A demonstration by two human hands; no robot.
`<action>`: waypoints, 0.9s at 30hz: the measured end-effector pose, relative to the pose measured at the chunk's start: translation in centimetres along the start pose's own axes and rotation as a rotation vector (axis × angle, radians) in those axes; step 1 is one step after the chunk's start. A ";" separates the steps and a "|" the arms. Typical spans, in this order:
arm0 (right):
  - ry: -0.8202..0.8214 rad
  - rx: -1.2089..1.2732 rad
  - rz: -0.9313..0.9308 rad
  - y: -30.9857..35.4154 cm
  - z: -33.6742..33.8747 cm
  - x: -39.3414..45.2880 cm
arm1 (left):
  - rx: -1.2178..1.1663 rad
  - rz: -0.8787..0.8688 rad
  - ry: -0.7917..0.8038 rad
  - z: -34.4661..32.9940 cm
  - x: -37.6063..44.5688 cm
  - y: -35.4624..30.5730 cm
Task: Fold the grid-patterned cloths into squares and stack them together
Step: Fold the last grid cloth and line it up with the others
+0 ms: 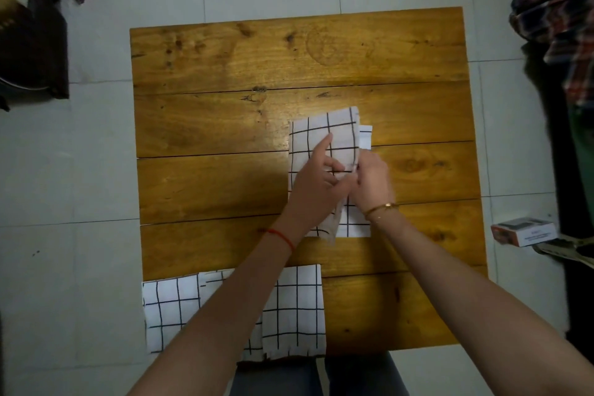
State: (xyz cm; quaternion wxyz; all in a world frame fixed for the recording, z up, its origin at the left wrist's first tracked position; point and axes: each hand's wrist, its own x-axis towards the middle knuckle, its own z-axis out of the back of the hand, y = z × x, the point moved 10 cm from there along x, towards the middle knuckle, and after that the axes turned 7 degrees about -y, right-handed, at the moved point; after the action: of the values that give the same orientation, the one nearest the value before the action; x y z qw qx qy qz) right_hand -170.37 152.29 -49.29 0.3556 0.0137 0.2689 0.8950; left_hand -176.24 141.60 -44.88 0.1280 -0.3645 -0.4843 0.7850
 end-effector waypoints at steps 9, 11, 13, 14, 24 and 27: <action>-0.051 0.375 -0.465 -7.7 1.2 -0.3 | 0.451 -0.201 -0.088 1.3 -0.4 4.3; -0.060 0.294 -0.448 -7.8 1.1 0.3 | 0.611 -0.235 -0.099 2.5 -0.4 5.3; -0.047 0.217 -0.427 -7.6 0.9 0.9 | 0.750 -0.236 -0.056 2.9 -0.4 6.4; -0.036 0.182 -0.418 -7.5 0.7 1.1 | 0.808 -0.233 -0.030 2.9 -0.4 6.9; -0.158 -0.292 0.157 2.0 0.9 2.6 | 0.993 -0.253 -0.066 3.5 1.9 6.2; 0.013 -0.299 0.324 5.4 -2.4 3.2 | 1.043 -0.235 -0.061 3.8 3.9 5.7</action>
State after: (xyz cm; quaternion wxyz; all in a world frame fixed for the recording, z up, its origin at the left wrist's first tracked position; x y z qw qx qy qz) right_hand -176.69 149.99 -49.23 0.2035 -0.0018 0.1295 0.9705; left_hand -180.73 138.39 -50.52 0.3651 -0.1726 -0.0709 0.9121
